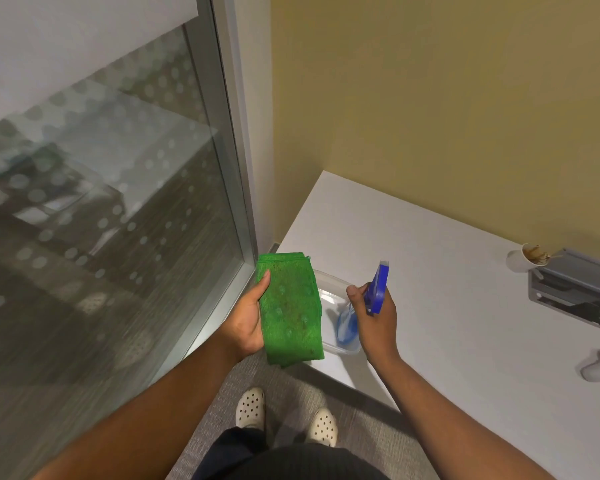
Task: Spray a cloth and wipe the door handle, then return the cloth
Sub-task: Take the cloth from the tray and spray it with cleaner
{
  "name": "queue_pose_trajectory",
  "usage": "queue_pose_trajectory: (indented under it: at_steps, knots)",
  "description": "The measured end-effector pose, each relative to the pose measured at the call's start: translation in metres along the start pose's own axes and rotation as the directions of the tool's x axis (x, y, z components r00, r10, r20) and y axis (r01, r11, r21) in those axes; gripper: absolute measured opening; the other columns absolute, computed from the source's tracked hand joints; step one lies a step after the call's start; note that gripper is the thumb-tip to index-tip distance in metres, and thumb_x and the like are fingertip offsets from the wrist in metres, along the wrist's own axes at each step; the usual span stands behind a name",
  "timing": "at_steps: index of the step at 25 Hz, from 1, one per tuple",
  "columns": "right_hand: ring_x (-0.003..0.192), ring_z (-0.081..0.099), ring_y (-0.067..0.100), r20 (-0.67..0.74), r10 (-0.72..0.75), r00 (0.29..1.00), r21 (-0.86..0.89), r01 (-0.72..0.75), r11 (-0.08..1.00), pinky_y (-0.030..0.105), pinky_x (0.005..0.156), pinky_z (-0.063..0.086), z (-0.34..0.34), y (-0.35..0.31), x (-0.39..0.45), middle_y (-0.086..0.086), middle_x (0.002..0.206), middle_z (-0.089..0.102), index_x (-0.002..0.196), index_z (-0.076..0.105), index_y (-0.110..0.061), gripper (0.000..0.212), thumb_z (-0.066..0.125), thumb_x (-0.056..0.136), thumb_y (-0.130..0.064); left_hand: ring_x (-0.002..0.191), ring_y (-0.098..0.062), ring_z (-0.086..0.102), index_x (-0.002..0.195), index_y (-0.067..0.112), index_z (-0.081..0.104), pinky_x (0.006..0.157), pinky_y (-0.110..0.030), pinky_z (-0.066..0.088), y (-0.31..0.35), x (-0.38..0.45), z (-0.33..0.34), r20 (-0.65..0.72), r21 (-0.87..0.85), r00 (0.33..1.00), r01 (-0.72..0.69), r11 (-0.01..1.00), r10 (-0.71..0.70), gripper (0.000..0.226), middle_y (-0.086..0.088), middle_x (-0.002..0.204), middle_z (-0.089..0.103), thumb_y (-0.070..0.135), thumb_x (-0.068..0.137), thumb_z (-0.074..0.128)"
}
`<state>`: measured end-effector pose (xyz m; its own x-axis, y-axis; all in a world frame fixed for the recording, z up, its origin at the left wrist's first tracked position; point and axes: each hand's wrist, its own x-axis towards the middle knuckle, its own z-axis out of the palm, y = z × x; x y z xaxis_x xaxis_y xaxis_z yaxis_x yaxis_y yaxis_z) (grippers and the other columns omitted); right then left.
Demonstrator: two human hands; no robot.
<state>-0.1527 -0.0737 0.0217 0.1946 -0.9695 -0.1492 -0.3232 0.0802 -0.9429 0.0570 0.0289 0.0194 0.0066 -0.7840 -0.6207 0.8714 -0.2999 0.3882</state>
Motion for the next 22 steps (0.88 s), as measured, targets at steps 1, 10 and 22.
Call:
queue_pose_trajectory:
  at_steps: [1,10,22]
  knots:
    - [0.072,0.063,-0.004,-0.004,0.007,1.0,-0.001,-0.007,1.0,0.027,0.076,0.05,-0.001,0.001,0.0,-0.002,0.082,0.063,0.099,0.061,-0.01,0.018,0.076,0.098,-0.02,0.118,-0.039,0.073,0.128,0.008,0.076,0.094,-0.055,0.06,0.0,-0.001,0.0,-0.002,0.0,1.0,0.006,1.0,-0.006,0.06,-0.022,0.136,0.071,0.056,0.102,0.05]
    - [0.105,0.06,0.018,-0.088,0.095,0.992,-0.136,-0.106,0.985,0.03,0.092,0.052,-0.019,0.004,-0.028,-0.001,0.119,0.062,0.131,0.054,-0.014,0.064,0.094,0.082,-0.027,0.109,-0.037,0.077,0.115,0.007,0.082,0.103,-0.058,0.05,0.002,-0.001,0.001,-0.003,0.025,0.997,0.079,0.997,-0.079,0.061,-0.022,0.126,0.075,0.056,0.103,0.048]
    - [0.11,0.077,0.018,0.317,0.281,0.906,0.188,-0.35,0.918,0.027,0.089,0.062,0.041,-0.043,-0.06,0.004,0.122,0.079,0.126,0.07,-0.023,0.021,0.057,0.11,-0.029,0.115,-0.036,0.072,0.138,0.005,0.067,0.106,-0.052,0.052,0.017,-0.021,0.008,0.114,0.146,0.984,0.122,0.982,-0.14,0.063,-0.022,0.134,0.07,0.049,0.094,0.057]
